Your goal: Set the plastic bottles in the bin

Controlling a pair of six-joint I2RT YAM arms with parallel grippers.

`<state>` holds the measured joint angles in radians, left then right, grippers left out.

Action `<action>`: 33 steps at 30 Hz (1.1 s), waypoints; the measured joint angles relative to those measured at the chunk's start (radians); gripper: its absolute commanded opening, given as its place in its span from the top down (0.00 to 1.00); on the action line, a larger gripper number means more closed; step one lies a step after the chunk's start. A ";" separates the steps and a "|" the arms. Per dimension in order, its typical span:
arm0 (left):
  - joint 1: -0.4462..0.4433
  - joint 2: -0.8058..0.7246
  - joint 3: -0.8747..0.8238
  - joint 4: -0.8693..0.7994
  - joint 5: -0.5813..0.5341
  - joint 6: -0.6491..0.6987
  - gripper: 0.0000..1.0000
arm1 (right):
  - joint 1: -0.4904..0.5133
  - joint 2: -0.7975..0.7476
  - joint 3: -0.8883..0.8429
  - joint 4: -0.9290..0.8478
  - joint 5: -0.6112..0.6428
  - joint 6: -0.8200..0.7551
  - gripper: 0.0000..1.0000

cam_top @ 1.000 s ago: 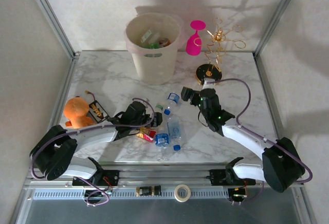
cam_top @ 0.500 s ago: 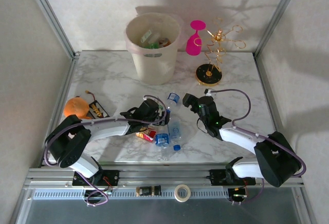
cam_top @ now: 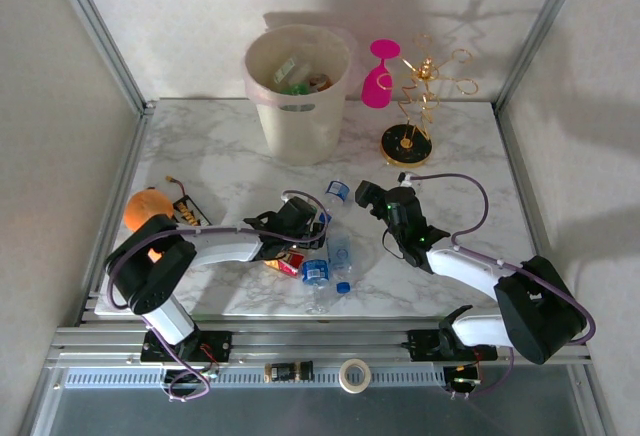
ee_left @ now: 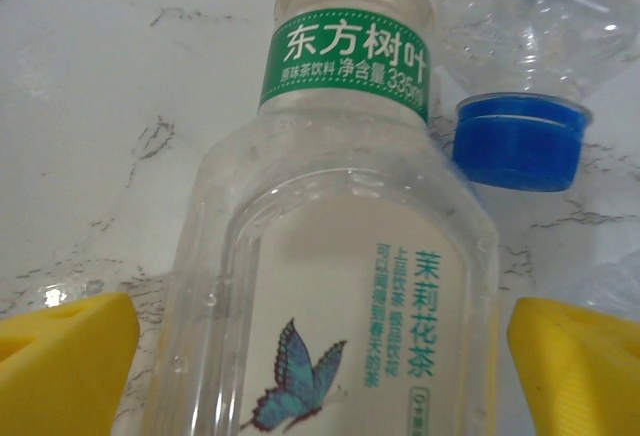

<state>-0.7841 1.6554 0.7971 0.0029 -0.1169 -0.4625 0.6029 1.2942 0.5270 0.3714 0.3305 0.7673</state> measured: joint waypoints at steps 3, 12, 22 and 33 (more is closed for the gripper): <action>0.000 0.003 0.000 0.001 -0.009 0.000 0.18 | 0.000 0.000 0.000 0.000 0.000 0.000 0.01; 0.000 0.000 0.000 0.015 -0.058 0.003 0.46 | 0.000 0.000 0.000 0.000 0.009 0.000 0.01; 0.001 -0.170 -0.016 0.027 -0.169 0.007 0.50 | 0.000 -0.004 0.000 -0.001 0.018 0.000 0.01; 0.059 -0.441 -0.006 0.192 -0.232 0.056 0.53 | 0.000 -0.010 -0.013 0.006 0.018 0.000 0.01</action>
<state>-0.7250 1.2148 0.7914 0.1951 -0.3489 -0.4065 0.6029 1.2846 0.5144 0.3775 0.3481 0.7670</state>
